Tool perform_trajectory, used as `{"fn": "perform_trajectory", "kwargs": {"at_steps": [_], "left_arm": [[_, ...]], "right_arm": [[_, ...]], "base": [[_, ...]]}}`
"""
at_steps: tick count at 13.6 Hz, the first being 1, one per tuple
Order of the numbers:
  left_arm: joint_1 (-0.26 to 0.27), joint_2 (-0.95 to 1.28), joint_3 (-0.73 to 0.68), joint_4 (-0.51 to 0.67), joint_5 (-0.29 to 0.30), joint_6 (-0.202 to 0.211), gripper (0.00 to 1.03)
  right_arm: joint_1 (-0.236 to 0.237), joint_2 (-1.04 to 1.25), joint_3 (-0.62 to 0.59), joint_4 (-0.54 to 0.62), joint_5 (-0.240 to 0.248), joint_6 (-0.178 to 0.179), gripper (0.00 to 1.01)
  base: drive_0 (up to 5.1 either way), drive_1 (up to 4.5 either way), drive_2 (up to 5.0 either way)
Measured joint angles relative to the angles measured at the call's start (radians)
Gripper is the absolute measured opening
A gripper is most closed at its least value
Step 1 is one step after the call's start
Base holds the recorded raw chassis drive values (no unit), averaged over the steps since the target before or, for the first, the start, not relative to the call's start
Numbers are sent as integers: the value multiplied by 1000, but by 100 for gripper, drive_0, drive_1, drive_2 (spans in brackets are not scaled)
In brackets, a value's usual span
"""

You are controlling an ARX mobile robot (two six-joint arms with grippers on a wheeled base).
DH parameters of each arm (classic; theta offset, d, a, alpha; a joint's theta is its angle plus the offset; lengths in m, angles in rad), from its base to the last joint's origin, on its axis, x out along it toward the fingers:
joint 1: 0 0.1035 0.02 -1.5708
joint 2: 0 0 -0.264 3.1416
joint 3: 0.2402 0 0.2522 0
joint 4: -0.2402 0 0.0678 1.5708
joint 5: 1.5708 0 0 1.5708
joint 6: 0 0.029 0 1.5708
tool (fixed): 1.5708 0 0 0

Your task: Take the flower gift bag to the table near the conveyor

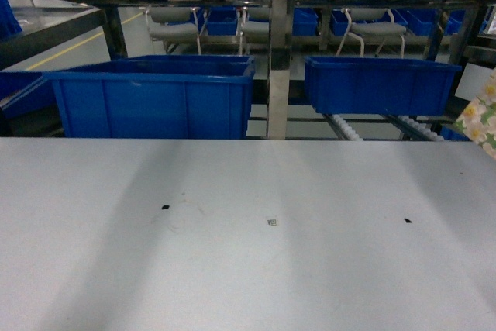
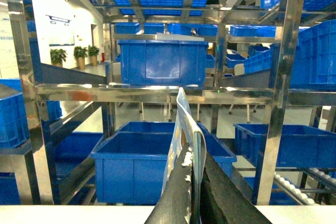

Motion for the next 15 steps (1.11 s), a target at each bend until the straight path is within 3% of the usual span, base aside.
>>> {"fn": "perform_trajectory", "kwargs": {"at_steps": [2,6,11,15], "left_arm": [[0,0,0,0,0,0,2],[0,0,0,0,0,0,2],[0,0,0,0,0,0,2],[0,0,0,0,0,0,2]], "right_arm": [[-24,180,86,93,-42,-25,3],[-103,487,218,166,-125,-80,3],[-127,687,336,123,-269,-108,3],[-142,768,398,64,-360,-172,3]], "base": [[0,0,0],[0,0,0],[0,0,0],[0,0,0]]}}
